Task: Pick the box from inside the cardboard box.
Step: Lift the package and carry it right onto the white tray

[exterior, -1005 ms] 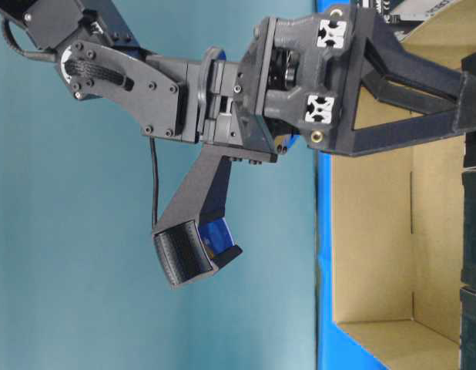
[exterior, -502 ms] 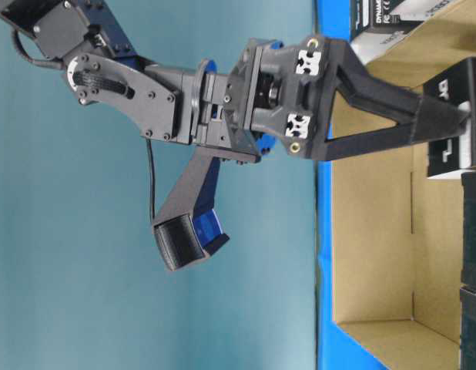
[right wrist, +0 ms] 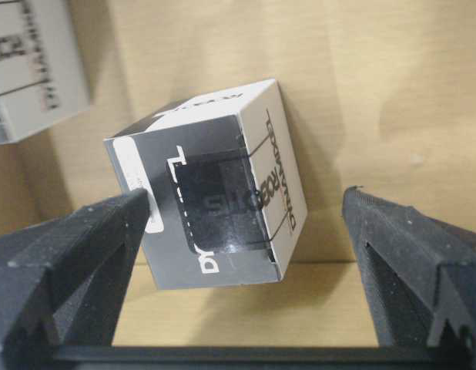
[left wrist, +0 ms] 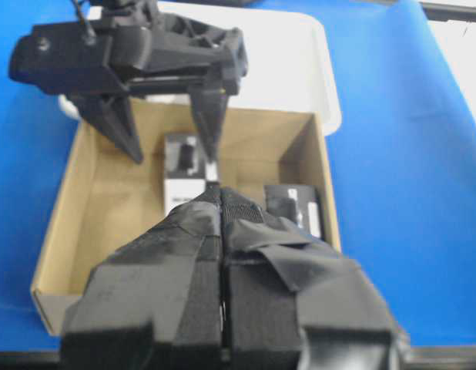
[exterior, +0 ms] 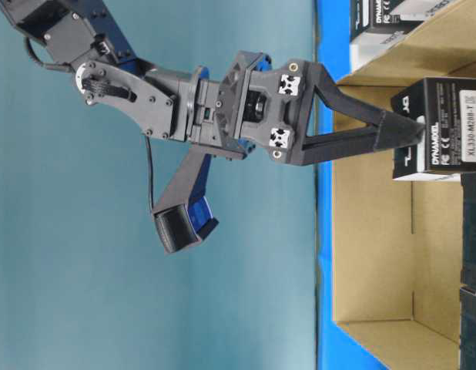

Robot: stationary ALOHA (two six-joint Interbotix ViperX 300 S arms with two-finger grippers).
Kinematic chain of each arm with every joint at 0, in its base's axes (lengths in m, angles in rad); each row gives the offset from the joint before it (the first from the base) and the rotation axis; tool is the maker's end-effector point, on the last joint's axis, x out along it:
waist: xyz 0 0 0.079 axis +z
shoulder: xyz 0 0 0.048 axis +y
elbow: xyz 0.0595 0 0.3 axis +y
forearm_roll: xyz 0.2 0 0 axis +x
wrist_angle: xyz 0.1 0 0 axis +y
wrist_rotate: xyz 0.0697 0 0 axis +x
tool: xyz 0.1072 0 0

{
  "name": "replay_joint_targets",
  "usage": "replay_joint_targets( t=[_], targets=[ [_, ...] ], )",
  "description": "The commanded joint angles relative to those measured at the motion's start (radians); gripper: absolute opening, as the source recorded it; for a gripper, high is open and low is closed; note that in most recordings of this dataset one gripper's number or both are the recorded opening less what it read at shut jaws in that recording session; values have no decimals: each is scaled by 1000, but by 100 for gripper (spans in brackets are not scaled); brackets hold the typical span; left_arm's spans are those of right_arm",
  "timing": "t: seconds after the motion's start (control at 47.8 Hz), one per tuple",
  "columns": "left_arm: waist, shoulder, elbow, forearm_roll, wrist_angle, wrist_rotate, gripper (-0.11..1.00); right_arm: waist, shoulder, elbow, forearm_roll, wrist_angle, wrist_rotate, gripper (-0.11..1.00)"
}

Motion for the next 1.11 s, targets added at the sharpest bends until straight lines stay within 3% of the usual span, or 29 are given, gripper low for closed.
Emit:
replay_joint_targets(
  t=[0.0, 0.481, 1.089],
  targets=[
    [-2, 5, -29, 2, -5, -3, -7, -18, 9, 12, -25, -3, 0, 97],
    [-2, 5, -31, 2, -5, -5, -7, -40, -8, 52, -34, -8, 20, 97],
    [-2, 3, -29, 2, -5, -2, -7, -18, -66, 17, -15, -29, 46, 98]
  ],
)
